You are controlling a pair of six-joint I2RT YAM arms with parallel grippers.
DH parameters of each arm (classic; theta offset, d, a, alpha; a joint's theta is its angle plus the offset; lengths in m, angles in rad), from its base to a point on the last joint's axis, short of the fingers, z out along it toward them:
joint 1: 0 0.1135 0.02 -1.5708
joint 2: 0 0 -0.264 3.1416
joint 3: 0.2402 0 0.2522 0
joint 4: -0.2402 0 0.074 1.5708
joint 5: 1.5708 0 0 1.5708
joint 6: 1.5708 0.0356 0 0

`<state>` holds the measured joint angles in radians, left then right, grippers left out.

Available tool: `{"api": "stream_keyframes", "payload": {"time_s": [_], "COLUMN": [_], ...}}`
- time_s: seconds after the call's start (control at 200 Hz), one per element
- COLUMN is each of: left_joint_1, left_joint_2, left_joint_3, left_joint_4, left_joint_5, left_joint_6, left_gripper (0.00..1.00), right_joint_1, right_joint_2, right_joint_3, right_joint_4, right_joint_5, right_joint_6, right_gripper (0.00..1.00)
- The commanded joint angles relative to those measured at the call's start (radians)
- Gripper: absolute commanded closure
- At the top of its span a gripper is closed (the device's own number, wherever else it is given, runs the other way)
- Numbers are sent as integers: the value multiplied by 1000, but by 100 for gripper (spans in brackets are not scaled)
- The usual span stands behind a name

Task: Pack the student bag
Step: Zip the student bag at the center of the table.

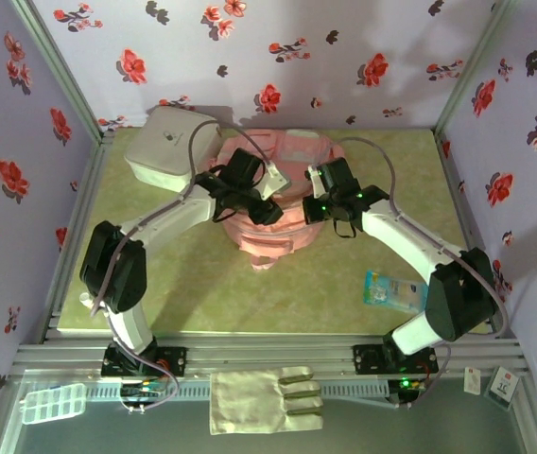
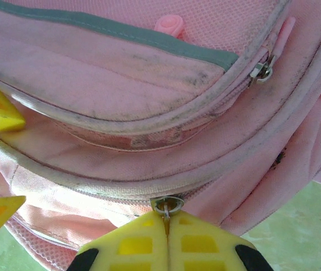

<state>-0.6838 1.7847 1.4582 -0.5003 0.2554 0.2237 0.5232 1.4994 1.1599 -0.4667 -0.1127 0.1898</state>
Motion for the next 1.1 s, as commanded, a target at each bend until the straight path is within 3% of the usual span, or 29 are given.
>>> {"api": "stream_keyframes", "payload": {"time_s": [0.0, 0.25, 0.435, 0.58, 0.87, 1.095], "left_joint_1": [-3, -4, -2, 3, -5, -5], "left_joint_2": [32, 63, 44, -3, -188, -230], "left_joint_3": [45, 50, 30, -5, -154, -209], "left_joint_4": [-20, 4, 19, -13, -146, -198], "left_joint_5": [15, -54, -71, -69, -32, -38], "left_joint_6": [53, 37, 60, 108, 240, 250], "left_gripper": [55, 65, 89, 100, 100, 100], "right_joint_1": [0, -1, -6, -27, -77, -137], "right_joint_2": [-51, -57, -58, -62, -105, 2], "right_joint_3": [20, 14, 6, -16, -101, -26], "right_joint_4": [64, 66, 53, 25, 5, 20], "right_joint_5": [-43, -36, 0, 43, 82, 60], "right_joint_6": [-7, -2, -9, -42, -120, -110], "right_gripper": [100, 100, 100, 100, 97, 97]}}
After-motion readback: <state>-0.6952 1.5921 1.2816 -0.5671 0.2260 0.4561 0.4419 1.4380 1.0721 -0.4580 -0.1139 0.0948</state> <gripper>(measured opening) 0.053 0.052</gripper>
